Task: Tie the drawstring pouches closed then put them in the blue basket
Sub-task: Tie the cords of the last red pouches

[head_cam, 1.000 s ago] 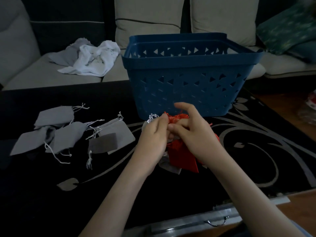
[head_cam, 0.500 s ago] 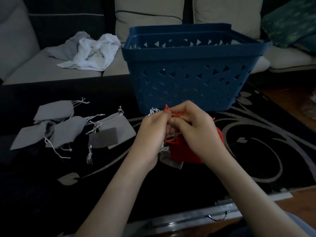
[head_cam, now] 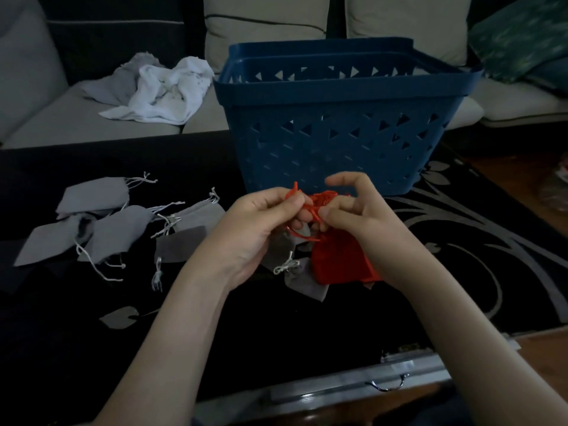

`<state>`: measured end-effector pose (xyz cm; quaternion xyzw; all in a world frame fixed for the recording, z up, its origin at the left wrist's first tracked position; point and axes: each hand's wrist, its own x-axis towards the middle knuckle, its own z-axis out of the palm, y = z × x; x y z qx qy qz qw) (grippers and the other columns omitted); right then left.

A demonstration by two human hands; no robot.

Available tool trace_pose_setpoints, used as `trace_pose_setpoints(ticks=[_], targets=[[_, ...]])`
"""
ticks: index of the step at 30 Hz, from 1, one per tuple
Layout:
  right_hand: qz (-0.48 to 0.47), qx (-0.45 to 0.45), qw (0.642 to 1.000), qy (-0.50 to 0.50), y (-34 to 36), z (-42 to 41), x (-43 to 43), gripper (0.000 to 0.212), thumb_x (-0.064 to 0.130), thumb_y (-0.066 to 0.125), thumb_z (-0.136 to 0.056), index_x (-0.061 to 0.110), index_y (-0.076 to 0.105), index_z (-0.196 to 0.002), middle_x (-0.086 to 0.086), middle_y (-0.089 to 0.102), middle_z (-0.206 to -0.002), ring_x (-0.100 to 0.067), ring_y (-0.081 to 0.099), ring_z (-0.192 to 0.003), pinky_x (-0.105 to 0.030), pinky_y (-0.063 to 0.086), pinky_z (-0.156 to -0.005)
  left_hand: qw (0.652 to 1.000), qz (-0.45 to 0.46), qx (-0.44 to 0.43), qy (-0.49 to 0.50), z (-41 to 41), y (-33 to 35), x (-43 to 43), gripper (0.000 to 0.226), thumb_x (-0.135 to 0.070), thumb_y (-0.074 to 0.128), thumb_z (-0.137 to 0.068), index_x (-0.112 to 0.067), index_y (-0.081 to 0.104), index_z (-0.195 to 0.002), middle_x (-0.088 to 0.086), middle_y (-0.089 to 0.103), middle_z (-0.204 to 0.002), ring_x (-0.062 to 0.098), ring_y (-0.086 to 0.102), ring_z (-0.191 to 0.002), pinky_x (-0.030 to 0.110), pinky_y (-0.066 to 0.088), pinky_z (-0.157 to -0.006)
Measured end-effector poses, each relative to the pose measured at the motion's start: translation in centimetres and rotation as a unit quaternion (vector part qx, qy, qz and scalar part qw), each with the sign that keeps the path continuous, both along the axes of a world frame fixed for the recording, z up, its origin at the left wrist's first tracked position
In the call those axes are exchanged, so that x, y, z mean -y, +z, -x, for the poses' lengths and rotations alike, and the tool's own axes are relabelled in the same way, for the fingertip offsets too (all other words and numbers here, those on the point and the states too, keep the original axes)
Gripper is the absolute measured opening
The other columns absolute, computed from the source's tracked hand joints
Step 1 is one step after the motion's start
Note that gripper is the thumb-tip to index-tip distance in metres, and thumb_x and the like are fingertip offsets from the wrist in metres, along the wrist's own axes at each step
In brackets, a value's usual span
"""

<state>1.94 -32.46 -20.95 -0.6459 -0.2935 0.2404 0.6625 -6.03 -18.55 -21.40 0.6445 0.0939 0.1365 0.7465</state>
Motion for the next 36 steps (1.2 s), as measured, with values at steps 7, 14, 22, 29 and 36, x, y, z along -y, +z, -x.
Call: trace_pose_setpoints(ticks=[7, 14, 22, 29, 36], targets=[[-0.037, -0.075, 0.996, -0.024, 0.1, -0.2, 0.3, 0.021, -0.001, 0.046, -0.093, 0.010, 0.053, -0.111, -0.009, 0.062, -0.066, -0.018, 0.054, -0.064, -0.026, 0.043, -0.062, 0.901, -0.403, 0.044, 0.157, -0.2, -1.0, 0.9, 0.007, -0.009, 0.070, -0.084, -0.016, 0.069, -0.085, -0.009, 0.070, -0.079, 0.002, 0.063, -0.075, 0.011, 0.044, -0.069], [-0.008, -0.111, 0.994, 0.011, -0.6, 0.4, -0.6, 0.019, 0.008, 0.048, -0.097, 0.001, 0.060, -0.110, -0.016, 0.068, -0.079, -0.021, 0.064, -0.068, -0.026, 0.053, -0.065, 0.807, -0.522, 0.103, 0.255, -0.1, -1.3, 1.7, 0.004, -0.018, 0.068, -0.085, -0.017, 0.064, -0.083, -0.026, 0.052, -0.070, -0.013, 0.047, -0.075, 0.012, 0.036, -0.075], [-0.062, -0.128, 0.984, -0.106, -1.1, 0.3, -1.3, 0.011, 0.011, 0.055, -0.094, 0.004, 0.064, -0.092, -0.014, 0.068, -0.081, -0.023, 0.065, -0.075, -0.035, 0.054, -0.075, 0.919, -0.331, 0.075, 0.200, 0.0, -0.5, 2.5, 0.010, -0.015, 0.066, -0.087, -0.019, 0.060, -0.080, -0.016, 0.069, -0.075, -0.005, 0.065, -0.072, 0.009, 0.045, -0.066], [-0.169, -0.234, 0.947, -0.140, -0.4, -0.4, -0.9, 0.011, 0.010, 0.052, -0.095, 0.012, 0.063, -0.093, -0.003, 0.072, -0.085, -0.012, 0.068, -0.080, -0.022, 0.053, -0.076, 0.962, -0.197, 0.041, 0.182, -0.1, -0.4, 2.0, 0.015, -0.015, 0.063, -0.090, -0.021, 0.057, -0.077, -0.009, 0.071, -0.070, 0.001, 0.067, -0.070, 0.012, 0.047, -0.063], [-0.137, -0.173, 0.973, -0.064, -0.4, 0.0, -0.9, 0.017, 0.009, 0.051, -0.095, 0.007, 0.059, -0.110, -0.007, 0.071, -0.088, -0.016, 0.068, -0.078, -0.022, 0.055, -0.067, 0.970, -0.155, 0.038, 0.182, -0.4, -0.8, 2.3, 0.015, -0.011, 0.063, -0.089, -0.018, 0.058, -0.078, -0.007, 0.070, -0.068, -0.001, 0.064, -0.065, 0.012, 0.045, -0.060]])
